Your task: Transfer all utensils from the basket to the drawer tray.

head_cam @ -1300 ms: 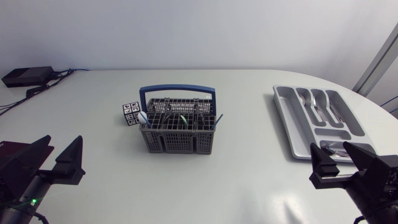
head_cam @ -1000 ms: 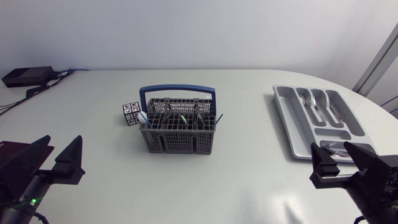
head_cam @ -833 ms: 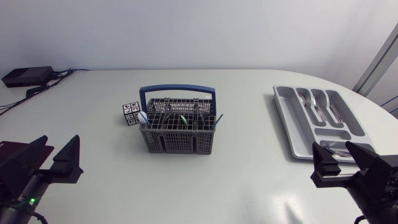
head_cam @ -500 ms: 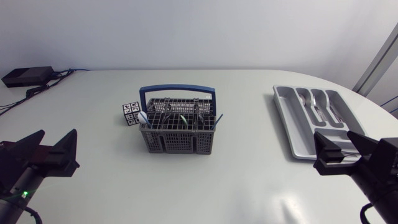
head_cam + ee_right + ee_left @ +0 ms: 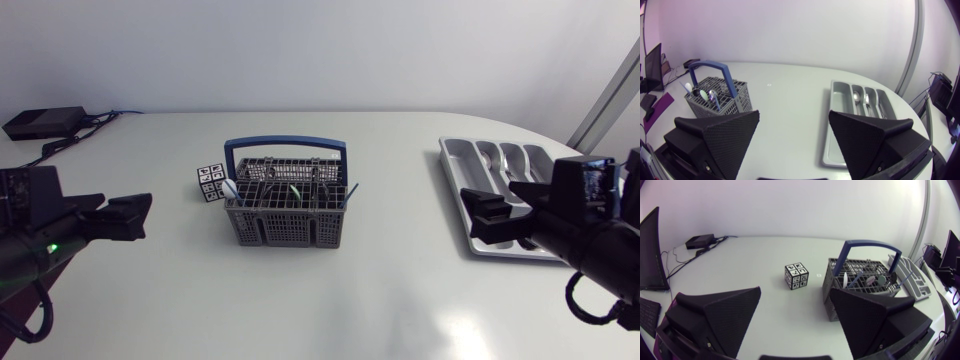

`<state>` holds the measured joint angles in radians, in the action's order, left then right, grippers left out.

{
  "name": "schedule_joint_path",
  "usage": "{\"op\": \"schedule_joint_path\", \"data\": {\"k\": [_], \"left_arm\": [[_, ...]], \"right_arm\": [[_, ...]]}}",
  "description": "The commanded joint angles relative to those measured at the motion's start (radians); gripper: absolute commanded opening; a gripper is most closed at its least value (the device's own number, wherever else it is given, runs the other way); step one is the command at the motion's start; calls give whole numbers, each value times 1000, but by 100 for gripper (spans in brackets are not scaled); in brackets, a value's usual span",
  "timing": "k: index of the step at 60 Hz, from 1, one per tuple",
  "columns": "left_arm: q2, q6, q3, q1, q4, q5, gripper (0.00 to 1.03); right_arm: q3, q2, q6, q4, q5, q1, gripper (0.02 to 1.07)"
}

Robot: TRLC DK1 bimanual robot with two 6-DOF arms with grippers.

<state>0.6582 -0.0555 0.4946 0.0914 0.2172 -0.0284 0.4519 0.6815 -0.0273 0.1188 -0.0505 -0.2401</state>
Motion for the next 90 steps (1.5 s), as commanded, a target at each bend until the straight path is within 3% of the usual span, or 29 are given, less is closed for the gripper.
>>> {"op": "schedule_joint_path", "data": {"k": [1, 11, 19, 25, 39, 49, 54, 59, 75, 90], "left_arm": [[104, 28, 98, 34, 76, -4, 96], [225, 160, 182, 84, 163, 22, 97], [268, 160, 199, 157, 154, 78, 96], [273, 174, 199, 177, 97, 113, 97], [288, 318, 151, 197, -21, 166, 98], [394, 345, 185, 194, -38, 177, 90], [449, 348, 190, 176, -95, 226, 74], [475, 356, 180, 162, -151, 272, 66], [524, 411, 108, 166, -342, 280, 65], [566, 454, 90, 177, -429, 280, 49]], "right_arm": [[65, 67, -31, 41, -12, -36, 102], [174, 214, 3, 168, 12, -88, 102], [209, 283, 82, 217, 193, -79, 102], [258, 357, 198, 305, 239, -91, 102], [312, 437, 245, 338, 241, -137, 102], [332, 460, 250, 346, 241, -159, 102], [338, 469, 250, 346, 241, -169, 102], [343, 477, 250, 346, 239, -183, 102], [357, 504, 250, 344, 238, -192, 102], [358, 513, 250, 341, 238, -192, 102]]}}
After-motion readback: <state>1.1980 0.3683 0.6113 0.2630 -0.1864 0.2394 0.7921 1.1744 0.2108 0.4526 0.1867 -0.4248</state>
